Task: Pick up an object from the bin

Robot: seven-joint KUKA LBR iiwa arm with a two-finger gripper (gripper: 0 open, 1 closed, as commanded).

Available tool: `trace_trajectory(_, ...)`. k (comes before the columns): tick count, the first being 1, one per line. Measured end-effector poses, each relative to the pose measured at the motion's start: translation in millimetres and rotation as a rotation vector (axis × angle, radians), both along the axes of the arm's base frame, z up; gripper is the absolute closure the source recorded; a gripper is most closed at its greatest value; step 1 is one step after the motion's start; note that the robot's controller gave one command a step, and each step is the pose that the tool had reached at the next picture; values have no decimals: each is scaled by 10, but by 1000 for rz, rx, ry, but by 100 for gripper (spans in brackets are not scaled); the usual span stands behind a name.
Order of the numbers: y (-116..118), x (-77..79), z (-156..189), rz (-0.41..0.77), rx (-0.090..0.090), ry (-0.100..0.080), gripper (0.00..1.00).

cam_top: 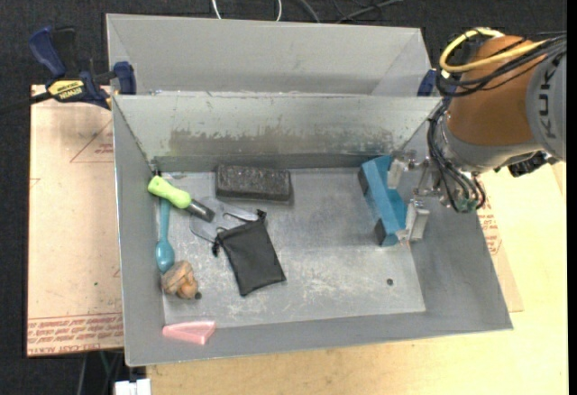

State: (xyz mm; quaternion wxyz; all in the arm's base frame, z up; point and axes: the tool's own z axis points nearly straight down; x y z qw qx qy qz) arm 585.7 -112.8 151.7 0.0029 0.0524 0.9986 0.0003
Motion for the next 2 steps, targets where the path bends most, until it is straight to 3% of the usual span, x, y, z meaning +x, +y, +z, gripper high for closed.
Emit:
trace_trajectory(1, -98, -19, -113, -38, 1, 1, 0)
trace_trajectory(2, -100, -66, -39, -297, 3, 2, 0)
